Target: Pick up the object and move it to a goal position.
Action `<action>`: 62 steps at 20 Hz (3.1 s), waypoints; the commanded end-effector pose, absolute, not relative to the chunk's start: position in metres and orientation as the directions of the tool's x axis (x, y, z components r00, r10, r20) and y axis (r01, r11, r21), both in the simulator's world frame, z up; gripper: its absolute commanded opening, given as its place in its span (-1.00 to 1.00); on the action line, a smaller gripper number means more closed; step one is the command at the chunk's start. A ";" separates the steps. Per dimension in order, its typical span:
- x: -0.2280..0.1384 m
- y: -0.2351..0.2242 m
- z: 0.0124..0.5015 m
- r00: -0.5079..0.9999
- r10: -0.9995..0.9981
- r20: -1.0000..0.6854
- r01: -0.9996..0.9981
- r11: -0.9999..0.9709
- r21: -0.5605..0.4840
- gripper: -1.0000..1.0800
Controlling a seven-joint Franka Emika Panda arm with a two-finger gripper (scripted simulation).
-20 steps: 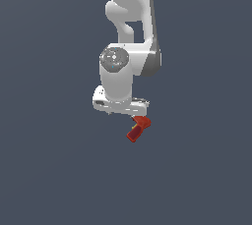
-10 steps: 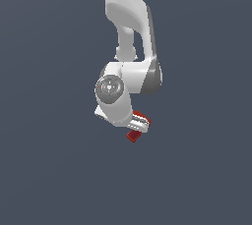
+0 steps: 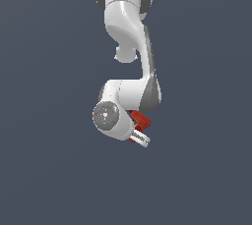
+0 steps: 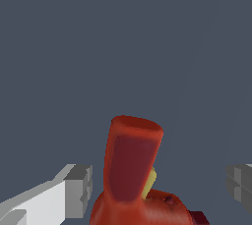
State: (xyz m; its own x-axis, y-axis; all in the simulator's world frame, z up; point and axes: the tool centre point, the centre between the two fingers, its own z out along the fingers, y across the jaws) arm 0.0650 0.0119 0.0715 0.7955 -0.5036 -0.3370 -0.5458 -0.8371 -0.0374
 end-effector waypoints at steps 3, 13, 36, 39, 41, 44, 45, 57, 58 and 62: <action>0.069 0.018 0.060 0.751 -0.541 -0.379 -0.594 -0.804 -0.030 1.00; 0.071 0.024 0.049 0.710 -0.569 -0.416 -0.633 -0.774 -0.021 1.00; 0.061 0.032 0.022 0.710 -0.569 -0.415 -0.633 -0.774 -0.020 -1.00; 0.061 0.032 0.023 0.710 -0.569 -0.415 -0.633 -0.774 -0.021 -1.00; 0.061 0.032 0.024 0.710 -0.569 -0.415 -0.633 -0.774 -0.021 -1.00; 0.059 0.030 0.029 0.710 -0.569 -0.415 -0.633 -0.774 -0.021 -1.00; 0.058 0.029 0.032 0.710 -0.569 -0.415 -0.633 -0.774 -0.021 -1.00; 0.032 0.004 0.102 0.709 -0.569 -0.416 -0.633 -0.774 -0.021 -1.00; 0.029 0.001 0.111 0.709 -0.569 -0.416 -0.633 -0.774 -0.021 -1.00; 0.016 -0.012 0.148 0.709 -0.569 -0.416 -0.634 -0.773 -0.021 -1.00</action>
State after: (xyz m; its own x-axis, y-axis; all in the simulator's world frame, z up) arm 0.0201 -0.0069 0.1322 0.7076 -0.5691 -0.4187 -0.6333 -0.7737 -0.0188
